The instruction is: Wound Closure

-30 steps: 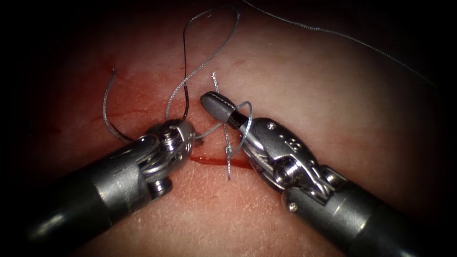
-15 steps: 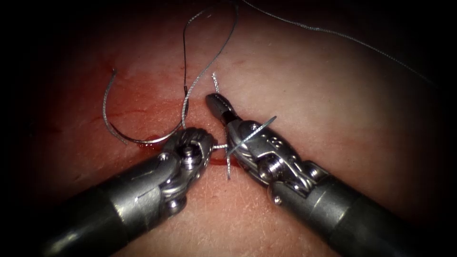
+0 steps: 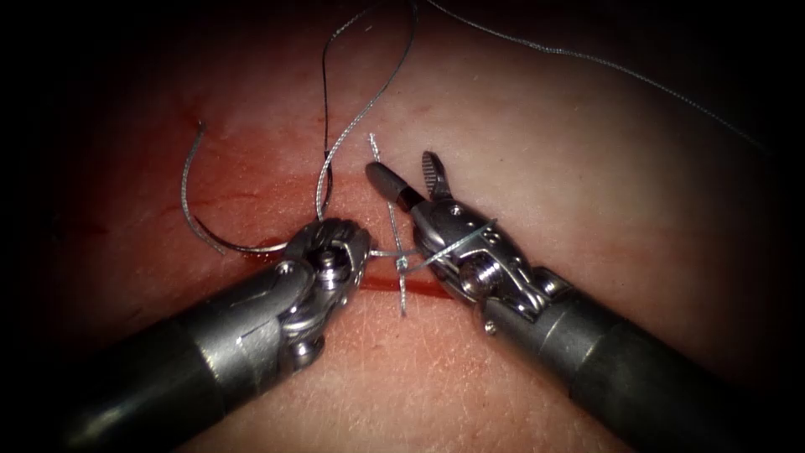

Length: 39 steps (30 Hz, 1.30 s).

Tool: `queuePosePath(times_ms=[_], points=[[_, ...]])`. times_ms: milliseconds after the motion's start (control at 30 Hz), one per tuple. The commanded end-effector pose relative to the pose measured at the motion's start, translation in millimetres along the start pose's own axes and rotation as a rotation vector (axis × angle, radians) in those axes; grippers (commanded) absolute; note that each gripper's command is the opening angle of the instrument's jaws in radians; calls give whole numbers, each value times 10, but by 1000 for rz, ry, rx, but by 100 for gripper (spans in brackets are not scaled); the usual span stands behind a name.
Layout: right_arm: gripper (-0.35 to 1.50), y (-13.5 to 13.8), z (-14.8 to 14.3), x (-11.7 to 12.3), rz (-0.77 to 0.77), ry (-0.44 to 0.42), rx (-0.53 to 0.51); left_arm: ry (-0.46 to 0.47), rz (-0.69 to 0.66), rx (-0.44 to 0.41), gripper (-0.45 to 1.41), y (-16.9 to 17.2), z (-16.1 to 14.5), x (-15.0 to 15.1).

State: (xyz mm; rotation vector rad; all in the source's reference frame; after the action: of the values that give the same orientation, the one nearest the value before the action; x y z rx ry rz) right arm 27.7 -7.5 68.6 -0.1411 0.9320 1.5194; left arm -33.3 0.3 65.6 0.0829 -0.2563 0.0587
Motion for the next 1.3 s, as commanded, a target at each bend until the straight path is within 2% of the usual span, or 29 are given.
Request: queuePosePath(times_ms=[33, 333, 433, 467, 500, 533, 733, 900, 933, 967, 1000, 1033, 1067, 1133, 1167, 1200, 1233, 1300], points=[[62, -8, 8, 14, 3, 4, 10, 0, 1, -10, -45, 10, -5, -5], [47, -24, 5, 21, 5, -62, 29, 3, -8, -9, -45, 10, -4, -6], [29, -27, 0, 21, 1, -106, 34, 2, -11, -9, -45, 9, -3, -6], [-8, -29, -1, 20, 0, -123, 32, 3, -6, -9, -45, 9, -3, -6], [-30, -30, -1, 20, 0, -128, 30, 3, -7, -10, -45, 9, -3, -6], [-35, -31, -2, 19, -3, -143, 20, 4, -9, -10, -45, 9, -3, -7], [-35, -33, -11, 38, 23, -158, 4, 6, -19, -13, -45, 15, -4, -5], [-35, -31, -48, 50, 33, -112, 67, 45, -41, -25, -45, 48, -14, 8], [-35, -29, -60, 52, 33, -107, 83, 71, -64, -40, -45, 61, -14, 14], [-35, -22, -83, 53, 31, -111, 134, 171, -115, -78, -45, 88, -8, 30], [-35, -19, -90, 51, 27, -123, 161, 193, -137, -83, -45, 96, -5, 35], [-35, -13, -95, 42, 17, -135, 201, 245, -182, -91, -45, 114, 3, 44], [-35, -11, -96, 35, 11, -144, 228, 259, -208, -98, -45, 119, 6, 46], [-35, -6, -93, -5, -37, -163, 376, 376, -271, -126, -45, 140, 32, 56], [-35, -4, -96, -14, -59, -179, 421, 465, -303, -221, -45, 132, 42, 54], [-35, -4, -98, -18, -72, -194, 453, 484, -332, -262, -45, 131, 45, 51], [-35, -3, -100, -19, -82, -205, 476, 494, -370, -284, -45, 129, 49, 47], [-35, -3, -111, -22, -111, -241, 550, 514, -435, -269, -45, 123, 61, 40]])
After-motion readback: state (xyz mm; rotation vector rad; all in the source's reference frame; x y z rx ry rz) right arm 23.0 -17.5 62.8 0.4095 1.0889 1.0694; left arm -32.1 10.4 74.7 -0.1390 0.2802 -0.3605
